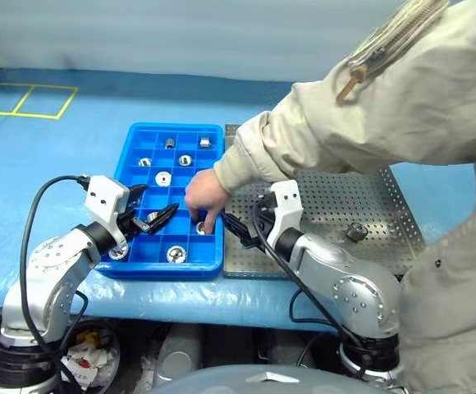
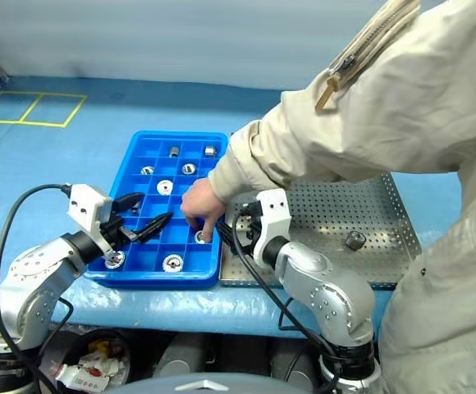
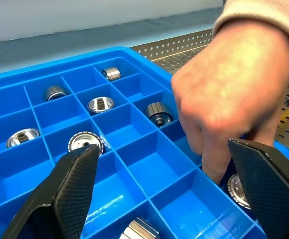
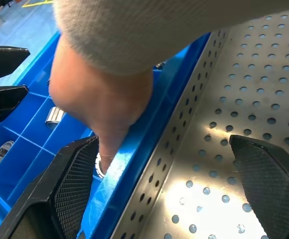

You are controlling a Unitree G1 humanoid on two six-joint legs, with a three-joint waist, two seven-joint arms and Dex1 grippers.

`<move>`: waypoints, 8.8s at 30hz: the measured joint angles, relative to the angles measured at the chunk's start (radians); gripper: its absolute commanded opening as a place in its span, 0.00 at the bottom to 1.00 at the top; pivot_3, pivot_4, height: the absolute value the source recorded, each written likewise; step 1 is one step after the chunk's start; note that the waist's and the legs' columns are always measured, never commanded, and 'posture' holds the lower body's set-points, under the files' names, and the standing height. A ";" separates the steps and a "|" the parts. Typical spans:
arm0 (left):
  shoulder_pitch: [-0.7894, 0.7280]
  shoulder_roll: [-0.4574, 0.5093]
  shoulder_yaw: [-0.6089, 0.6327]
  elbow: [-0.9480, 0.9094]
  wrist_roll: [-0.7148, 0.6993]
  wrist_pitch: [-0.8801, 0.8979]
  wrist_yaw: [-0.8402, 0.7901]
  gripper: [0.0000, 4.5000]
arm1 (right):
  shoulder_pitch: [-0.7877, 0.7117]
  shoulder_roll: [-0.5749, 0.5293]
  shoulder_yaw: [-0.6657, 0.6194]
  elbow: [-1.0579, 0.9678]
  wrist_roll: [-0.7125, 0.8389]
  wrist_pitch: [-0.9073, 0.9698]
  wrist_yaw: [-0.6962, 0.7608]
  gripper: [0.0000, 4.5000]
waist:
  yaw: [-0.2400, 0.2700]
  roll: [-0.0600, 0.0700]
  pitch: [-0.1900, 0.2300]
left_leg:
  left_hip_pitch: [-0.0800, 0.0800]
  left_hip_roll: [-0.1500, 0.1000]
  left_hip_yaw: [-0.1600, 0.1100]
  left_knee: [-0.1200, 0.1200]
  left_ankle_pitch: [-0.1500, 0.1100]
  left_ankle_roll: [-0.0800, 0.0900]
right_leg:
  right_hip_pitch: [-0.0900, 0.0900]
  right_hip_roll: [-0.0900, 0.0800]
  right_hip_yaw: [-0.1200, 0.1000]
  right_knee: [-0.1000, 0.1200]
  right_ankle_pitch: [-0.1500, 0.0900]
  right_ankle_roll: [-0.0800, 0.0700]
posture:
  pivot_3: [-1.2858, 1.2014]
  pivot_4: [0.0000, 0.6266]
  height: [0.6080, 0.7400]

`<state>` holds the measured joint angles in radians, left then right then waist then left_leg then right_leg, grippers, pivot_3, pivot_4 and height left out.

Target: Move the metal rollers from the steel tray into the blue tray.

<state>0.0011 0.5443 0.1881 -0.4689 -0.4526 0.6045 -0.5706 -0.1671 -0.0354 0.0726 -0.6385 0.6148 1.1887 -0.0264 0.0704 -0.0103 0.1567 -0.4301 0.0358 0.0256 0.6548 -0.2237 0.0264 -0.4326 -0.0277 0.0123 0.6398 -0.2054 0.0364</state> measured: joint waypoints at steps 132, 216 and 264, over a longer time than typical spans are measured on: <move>-0.238 -0.279 -0.236 0.195 0.402 0.092 0.331 0.38 | 0.114 -0.052 -0.003 -0.092 -0.367 -0.090 0.026 1.00 | -0.017 -0.001 0.000 | 0.001 -0.007 -0.002 0.007 0.000 0.000 | 0.004 0.002 0.003 0.003 0.002 0.004 | 0.59 0.24 1.00; 0.102 -0.123 -0.176 -0.204 0.112 -0.044 0.090 1.00 | -0.236 0.021 0.310 0.233 -0.513 -0.202 0.182 0.38 | 0.062 0.001 0.000 | 0.001 -0.005 -0.004 0.002 0.001 0.000 | 0.003 -0.001 0.000 0.002 0.000 0.002 | 0.67 0.24 1.00; -0.239 -0.164 -0.327 0.193 0.209 -0.157 0.031 1.00 | 0.307 -0.310 -0.021 -0.199 -0.377 -0.218 0.253 0.99 | -0.065 -0.001 -0.001 | 0.001 -0.006 -0.002 0.007 0.000 0.000 | 0.004 0.000 0.001 0.003 0.000 0.003 | 0.53 0.24 1.00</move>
<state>-0.2377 0.3799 -0.1388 -0.2761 -0.2432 0.4474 -0.5399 0.1398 -0.3455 0.0518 -0.8377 0.2379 0.9711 0.2266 0.0055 -0.0112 0.1561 -0.4290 0.0294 0.0233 0.6616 -0.2237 0.0267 -0.4284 -0.0280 0.0131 0.6427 -0.2054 0.0395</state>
